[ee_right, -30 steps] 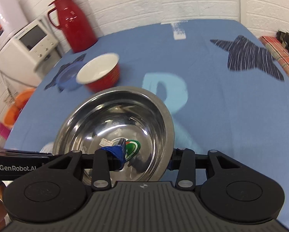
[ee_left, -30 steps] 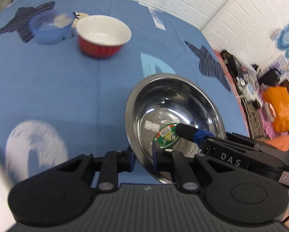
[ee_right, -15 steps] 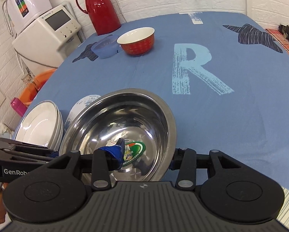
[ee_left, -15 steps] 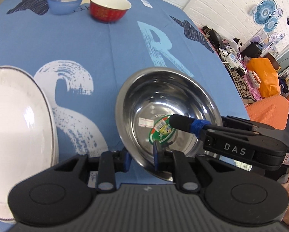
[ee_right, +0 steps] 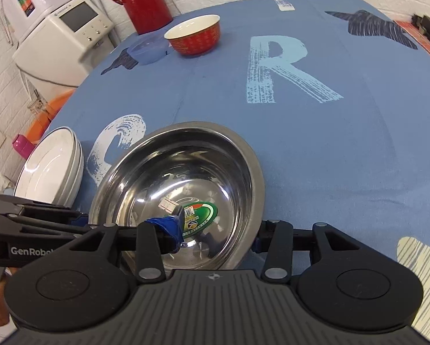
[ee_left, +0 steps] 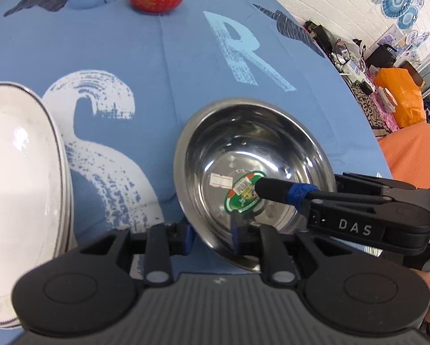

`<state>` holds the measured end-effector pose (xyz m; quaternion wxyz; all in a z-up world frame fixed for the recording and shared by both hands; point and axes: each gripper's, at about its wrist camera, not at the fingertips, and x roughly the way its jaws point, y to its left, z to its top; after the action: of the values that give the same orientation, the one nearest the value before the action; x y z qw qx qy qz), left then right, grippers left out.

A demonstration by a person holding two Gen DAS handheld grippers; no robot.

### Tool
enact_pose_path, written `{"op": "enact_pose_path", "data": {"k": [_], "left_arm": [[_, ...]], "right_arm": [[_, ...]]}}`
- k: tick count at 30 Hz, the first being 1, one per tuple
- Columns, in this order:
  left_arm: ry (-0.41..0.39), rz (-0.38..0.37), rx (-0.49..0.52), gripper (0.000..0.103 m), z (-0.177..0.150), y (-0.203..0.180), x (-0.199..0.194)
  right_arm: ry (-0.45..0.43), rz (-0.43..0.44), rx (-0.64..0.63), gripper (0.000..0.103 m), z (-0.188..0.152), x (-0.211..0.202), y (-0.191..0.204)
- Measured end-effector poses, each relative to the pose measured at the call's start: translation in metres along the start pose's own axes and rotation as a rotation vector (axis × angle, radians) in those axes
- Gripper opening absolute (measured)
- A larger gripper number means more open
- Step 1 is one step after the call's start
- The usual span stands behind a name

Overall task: Organize plates and bowls
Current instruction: 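Carry the steel bowl with both grippers over the plate stack, then lower the steel bowl onto the plates and open both grippers, then close both grippers on the rim of the red bowl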

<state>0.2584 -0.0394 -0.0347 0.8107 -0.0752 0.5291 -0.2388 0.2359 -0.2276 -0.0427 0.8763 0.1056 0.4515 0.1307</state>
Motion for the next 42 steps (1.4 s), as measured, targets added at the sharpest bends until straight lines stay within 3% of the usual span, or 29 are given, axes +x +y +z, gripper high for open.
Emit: {"op": "enact_pose_path", "data": {"k": [1, 6, 9, 12, 16, 19, 24, 29, 32, 38, 42], "left_arm": [[-0.006, -0.004, 0.001, 0.053, 0.000, 0.000, -0.002], [-0.022, -0.026, 0.032, 0.054, 0.000, 0.002, -0.024], [-0.010, -0.048, 0.029, 0.054, 0.000, 0.012, -0.039], [-0.065, -0.060, 0.022, 0.054, 0.007, 0.024, -0.064], [-0.185, -0.010, -0.026, 0.054, 0.048, 0.042, -0.086], [-0.232, 0.010, -0.086, 0.055, 0.091, 0.056, -0.087], [-0.249, -0.011, -0.199, 0.055, 0.161, 0.074, -0.061], [-0.233, -0.035, -0.330, 0.055, 0.213, 0.094, -0.011], [-0.201, 0.009, -0.392, 0.055, 0.238, 0.105, 0.019], [-0.200, 0.051, -0.415, 0.055, 0.261, 0.118, 0.055], [-0.176, 0.052, -0.448, 0.055, 0.261, 0.131, 0.071]], "right_arm": [[0.005, 0.000, 0.016, 0.028, 0.001, -0.001, -0.002], [-0.046, -0.071, 0.029, 0.029, 0.004, -0.017, -0.014], [-0.078, -0.064, 0.091, 0.029, 0.010, -0.030, -0.028], [-0.106, -0.078, 0.102, 0.029, 0.019, -0.038, -0.034], [-0.101, -0.078, 0.175, 0.030, 0.055, -0.030, -0.037], [-0.120, -0.088, 0.174, 0.030, 0.092, -0.023, -0.027], [-0.131, -0.051, 0.049, 0.031, 0.166, 0.006, 0.001], [-0.101, -0.041, -0.011, 0.033, 0.232, 0.063, 0.015], [-0.052, -0.060, -0.053, 0.033, 0.261, 0.104, 0.016], [0.040, -0.117, -0.096, 0.034, 0.288, 0.171, 0.011], [0.048, -0.124, -0.105, 0.036, 0.289, 0.192, 0.008]]}}
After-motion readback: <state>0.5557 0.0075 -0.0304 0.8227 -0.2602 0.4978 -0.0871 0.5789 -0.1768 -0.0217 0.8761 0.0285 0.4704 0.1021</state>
